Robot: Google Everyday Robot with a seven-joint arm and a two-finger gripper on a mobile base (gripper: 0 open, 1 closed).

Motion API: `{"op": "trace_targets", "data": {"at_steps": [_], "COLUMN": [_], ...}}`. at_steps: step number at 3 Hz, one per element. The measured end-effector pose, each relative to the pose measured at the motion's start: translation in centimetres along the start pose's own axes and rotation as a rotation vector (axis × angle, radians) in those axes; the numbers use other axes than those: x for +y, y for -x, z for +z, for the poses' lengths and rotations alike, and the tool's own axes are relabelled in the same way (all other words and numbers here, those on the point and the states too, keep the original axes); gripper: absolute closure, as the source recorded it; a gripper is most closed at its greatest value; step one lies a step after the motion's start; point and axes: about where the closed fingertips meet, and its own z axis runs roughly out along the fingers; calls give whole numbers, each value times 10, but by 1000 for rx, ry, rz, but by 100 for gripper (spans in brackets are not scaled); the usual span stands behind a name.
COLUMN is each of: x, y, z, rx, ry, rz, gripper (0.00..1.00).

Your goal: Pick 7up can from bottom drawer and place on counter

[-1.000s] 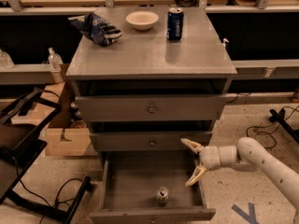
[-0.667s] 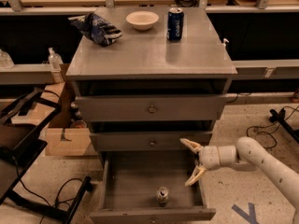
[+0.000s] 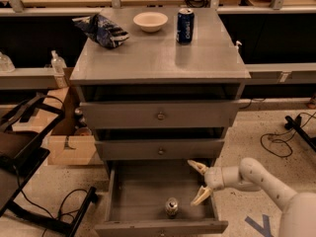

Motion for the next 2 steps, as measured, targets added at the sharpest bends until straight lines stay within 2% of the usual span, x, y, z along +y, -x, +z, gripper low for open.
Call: {"op": "trace_targets", "data": {"at_steps": [1,2], "x": [-1,3], "y": [-45,-86], "z": [17,32], "rx": [23,36], "ry": [14,56], "rz": [34,52], "gripper": [0,0]}}
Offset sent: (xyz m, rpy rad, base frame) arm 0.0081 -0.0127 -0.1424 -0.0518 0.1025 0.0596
